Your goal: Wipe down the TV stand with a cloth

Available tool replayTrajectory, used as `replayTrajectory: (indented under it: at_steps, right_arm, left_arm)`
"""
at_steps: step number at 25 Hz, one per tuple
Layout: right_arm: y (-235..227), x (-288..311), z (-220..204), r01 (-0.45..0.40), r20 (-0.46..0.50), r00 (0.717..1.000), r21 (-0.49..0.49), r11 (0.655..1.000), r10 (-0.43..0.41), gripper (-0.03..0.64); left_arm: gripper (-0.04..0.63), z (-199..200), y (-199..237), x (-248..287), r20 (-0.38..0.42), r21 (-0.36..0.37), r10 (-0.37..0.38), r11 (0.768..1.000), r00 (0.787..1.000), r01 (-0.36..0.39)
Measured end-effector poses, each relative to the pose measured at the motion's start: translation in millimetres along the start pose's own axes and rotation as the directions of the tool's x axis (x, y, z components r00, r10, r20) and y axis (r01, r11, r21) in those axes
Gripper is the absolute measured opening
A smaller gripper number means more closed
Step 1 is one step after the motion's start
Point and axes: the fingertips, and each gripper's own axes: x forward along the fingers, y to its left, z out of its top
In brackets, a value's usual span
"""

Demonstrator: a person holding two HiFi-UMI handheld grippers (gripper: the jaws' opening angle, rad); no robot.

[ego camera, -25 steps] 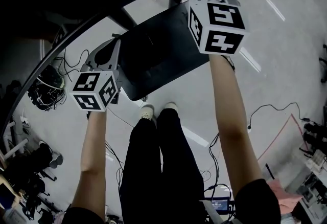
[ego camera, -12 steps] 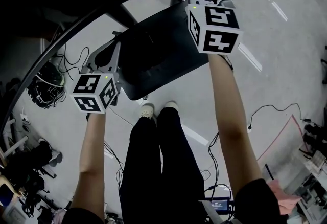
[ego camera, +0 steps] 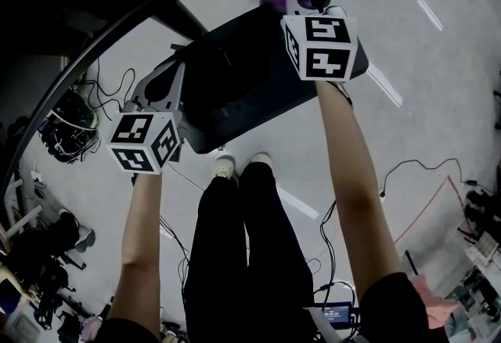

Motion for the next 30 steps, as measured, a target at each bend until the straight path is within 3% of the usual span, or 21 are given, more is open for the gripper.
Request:
replayTrajectory:
  at_steps: [19, 30]
  right_arm:
    - [18, 27, -56, -0.065, -0.151, 0.987, -0.036, 0.997, 0.059, 0.081]
    - [7, 15, -53, -0.062, -0.13, 0.989, 0.016, 0.998, 0.064, 0.081]
  left_arm:
    - [0.008, 7, 1, 8, -0.008, -0.001, 0.006, 1.0, 1.0, -0.006]
    - [0.008, 12, 2, 1, 0.009, -0.003, 0.007, 1.0, 1.0, -0.007]
